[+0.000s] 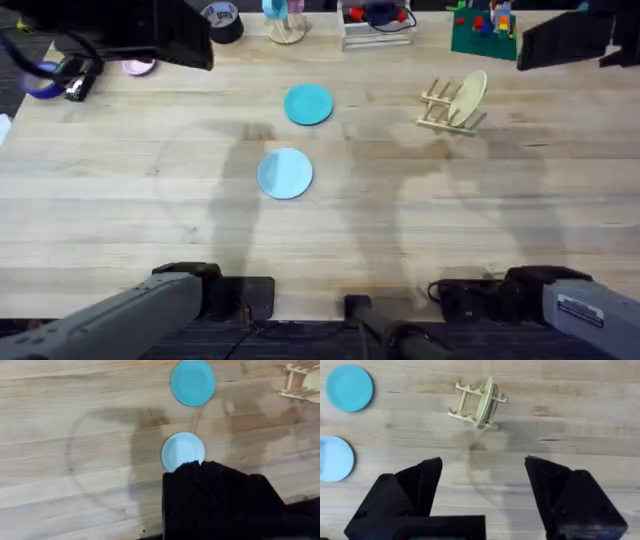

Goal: Pick up the plates from the table one by one and place each into a slot on the dish rack.

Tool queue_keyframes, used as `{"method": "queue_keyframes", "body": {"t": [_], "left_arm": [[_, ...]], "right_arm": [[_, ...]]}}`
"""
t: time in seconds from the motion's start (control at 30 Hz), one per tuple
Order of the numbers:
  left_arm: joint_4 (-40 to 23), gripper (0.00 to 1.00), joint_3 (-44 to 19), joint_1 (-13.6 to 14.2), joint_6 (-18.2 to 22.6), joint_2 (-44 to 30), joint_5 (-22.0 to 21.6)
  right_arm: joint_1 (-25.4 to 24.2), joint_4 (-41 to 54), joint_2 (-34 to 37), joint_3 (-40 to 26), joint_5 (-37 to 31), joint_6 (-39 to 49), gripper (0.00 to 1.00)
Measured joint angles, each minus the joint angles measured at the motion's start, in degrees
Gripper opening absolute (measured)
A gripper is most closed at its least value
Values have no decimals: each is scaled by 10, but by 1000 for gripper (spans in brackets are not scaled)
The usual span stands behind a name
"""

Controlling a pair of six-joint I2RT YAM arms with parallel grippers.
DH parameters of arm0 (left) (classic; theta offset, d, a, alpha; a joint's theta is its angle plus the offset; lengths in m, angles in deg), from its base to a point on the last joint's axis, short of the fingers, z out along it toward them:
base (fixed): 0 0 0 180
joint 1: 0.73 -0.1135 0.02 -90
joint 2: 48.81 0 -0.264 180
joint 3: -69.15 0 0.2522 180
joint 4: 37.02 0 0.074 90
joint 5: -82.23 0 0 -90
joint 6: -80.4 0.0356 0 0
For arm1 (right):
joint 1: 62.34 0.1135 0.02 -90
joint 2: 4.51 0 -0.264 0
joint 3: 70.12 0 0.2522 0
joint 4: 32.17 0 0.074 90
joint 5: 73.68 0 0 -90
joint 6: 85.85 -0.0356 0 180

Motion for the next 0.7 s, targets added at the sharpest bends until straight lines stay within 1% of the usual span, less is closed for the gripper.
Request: {"method": "queue_keyframes", "body": {"t": [0.43, 0.7], "left_arm": [[52, 40, 0, 0, 0, -55, 150], [78, 42, 0, -5, 0, -92, 214]], "right_arm": [[0, 0, 0, 0, 0, 0, 995], [0, 0, 0, 0, 0, 0, 995]]}}
